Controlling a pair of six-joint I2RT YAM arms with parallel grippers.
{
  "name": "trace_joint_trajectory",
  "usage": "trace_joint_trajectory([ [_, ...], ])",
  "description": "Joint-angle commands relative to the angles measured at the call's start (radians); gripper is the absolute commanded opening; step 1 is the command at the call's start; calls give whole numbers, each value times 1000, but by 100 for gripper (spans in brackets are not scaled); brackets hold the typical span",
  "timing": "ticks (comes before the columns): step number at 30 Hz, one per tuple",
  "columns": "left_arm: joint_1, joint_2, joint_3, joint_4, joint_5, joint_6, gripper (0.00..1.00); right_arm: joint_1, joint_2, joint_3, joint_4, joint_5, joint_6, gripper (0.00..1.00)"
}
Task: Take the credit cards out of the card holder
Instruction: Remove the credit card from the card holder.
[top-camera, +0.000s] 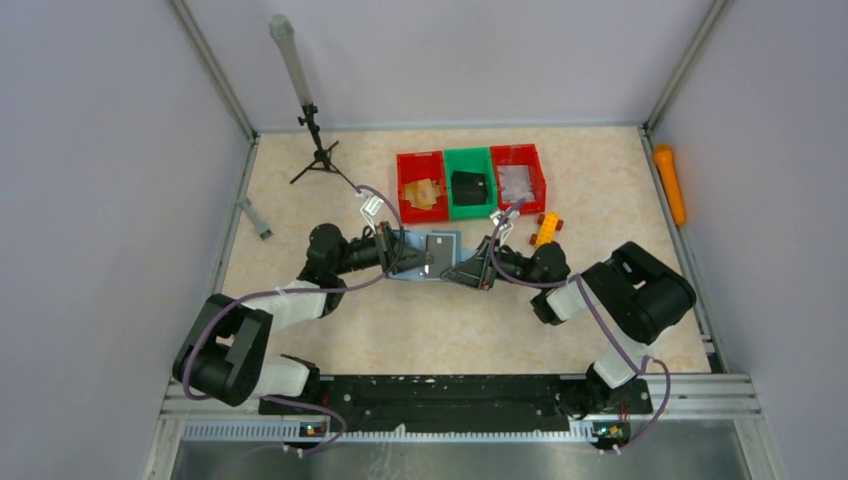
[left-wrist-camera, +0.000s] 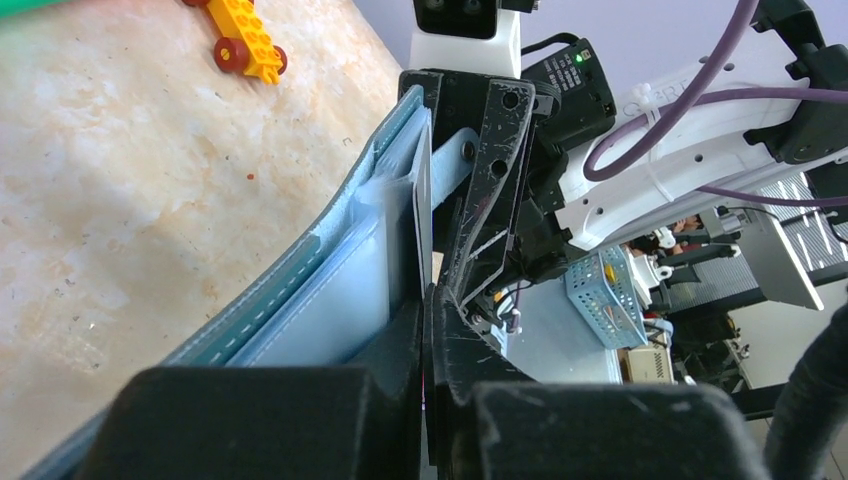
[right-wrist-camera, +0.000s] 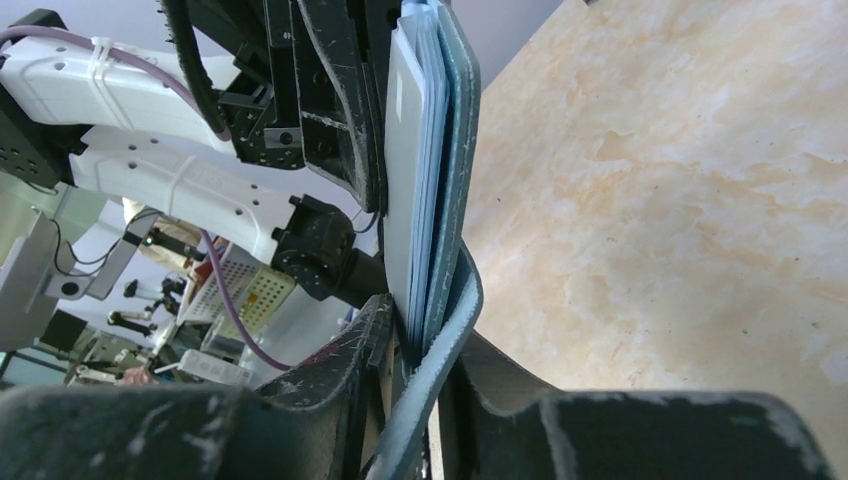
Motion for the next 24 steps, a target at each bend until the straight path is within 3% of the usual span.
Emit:
trace_joint_trajectory([
  [1,-10,-14,6,50,26,8,0,0,6,-7,233,-15,-2,26],
  [5,-10,-7,24,-16,12,41,0,-13,-16,-23,233,-2,-5,34],
  [14,-6,-7,38,-83,-3,68,0,-35,-35,-37,233,7,-1,35],
  [15,-6,-6,39,-86,-3,71,0,-37,-37,-41,233,9,-1,34],
  [20,1,-6,38,-95,-3,74,0,-44,-39,-45,233,12,4,10],
  [24,6,-10,38,-98,-4,73,0,-46,-39,-44,233,12,5,7],
])
